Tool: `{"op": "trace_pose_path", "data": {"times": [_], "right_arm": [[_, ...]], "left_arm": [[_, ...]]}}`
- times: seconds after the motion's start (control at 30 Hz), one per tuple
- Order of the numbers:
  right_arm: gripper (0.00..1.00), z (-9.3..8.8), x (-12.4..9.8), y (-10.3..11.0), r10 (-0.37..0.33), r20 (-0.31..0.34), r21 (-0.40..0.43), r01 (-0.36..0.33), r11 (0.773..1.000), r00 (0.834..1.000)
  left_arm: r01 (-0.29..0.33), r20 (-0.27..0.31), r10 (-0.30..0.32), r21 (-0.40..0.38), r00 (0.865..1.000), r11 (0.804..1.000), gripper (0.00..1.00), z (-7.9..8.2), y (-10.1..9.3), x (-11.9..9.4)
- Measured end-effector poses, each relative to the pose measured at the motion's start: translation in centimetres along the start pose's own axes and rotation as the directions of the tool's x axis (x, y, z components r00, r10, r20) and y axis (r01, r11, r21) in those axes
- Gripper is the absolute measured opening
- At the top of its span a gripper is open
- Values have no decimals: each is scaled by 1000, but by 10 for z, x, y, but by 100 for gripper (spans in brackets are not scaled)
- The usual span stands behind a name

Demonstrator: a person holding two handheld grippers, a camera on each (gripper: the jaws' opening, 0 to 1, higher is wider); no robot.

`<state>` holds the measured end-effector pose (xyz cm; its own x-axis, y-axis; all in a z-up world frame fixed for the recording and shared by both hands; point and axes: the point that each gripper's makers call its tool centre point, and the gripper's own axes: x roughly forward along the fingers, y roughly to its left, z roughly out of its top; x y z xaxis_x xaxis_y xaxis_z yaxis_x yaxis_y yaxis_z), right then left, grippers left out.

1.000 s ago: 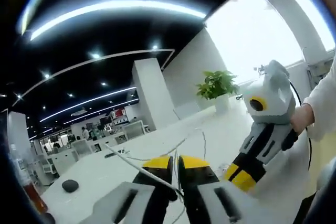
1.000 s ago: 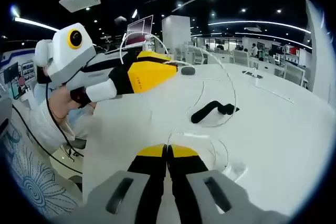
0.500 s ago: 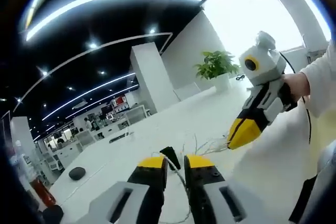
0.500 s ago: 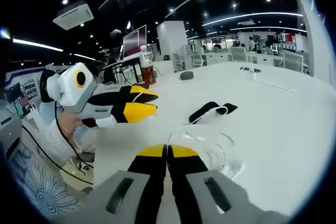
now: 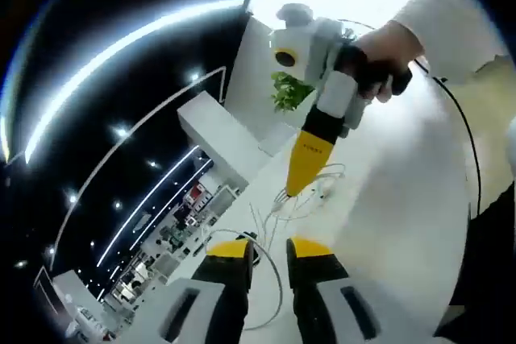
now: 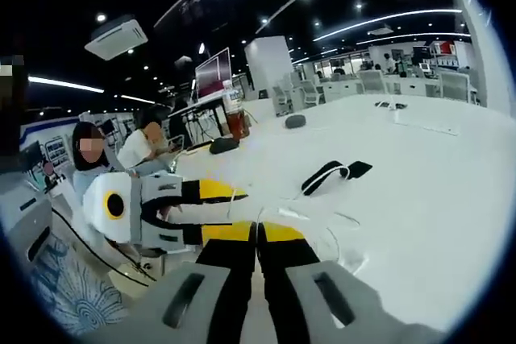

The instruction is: Peel open the Velcro strap on the desktop, arrange the wired earphones neatly onto it, and close the Velcro strap to secure them.

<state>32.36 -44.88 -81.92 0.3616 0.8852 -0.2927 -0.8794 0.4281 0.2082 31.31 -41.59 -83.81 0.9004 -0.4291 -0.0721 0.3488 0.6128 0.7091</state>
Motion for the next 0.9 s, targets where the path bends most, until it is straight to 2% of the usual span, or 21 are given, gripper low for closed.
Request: {"op": "trace_pose_path", "data": {"times": [0.1,0.23,0.37,0.43,0.53,0.67,0.8,0.9], "right_arm": [[4,1,-1,-1,-2,2,7,2,1000,1000],[4,0,0,-1,2,-1,9,-2,1000,1000],[4,2,0,0,4,2,2,-4,1000,1000],[4,2,1,2,10,4,3,-10,1000,1000],[4,3,2,4,17,4,7,-17,1000,1000],[4,4,2,9,34,8,25,-34,999,999],[4,9,1,12,41,16,30,-41,999,999],[4,10,3,14,49,12,34,-49,998,999]], "left_arm": [[-49,9,49,-6,999,999,26,2,5,-7],[-110,-11,110,-51,994,993,30,-4,22,-21],[-141,-38,139,-40,990,989,41,-6,35,-31],[-155,-10,155,-6,988,988,38,4,39,-35],[-163,60,157,107,986,981,32,24,37,-34],[-158,69,148,191,987,969,30,25,29,-22],[-148,72,132,320,989,936,30,25,16,-13],[-152,85,131,334,988,930,29,29,11,-10]]}}
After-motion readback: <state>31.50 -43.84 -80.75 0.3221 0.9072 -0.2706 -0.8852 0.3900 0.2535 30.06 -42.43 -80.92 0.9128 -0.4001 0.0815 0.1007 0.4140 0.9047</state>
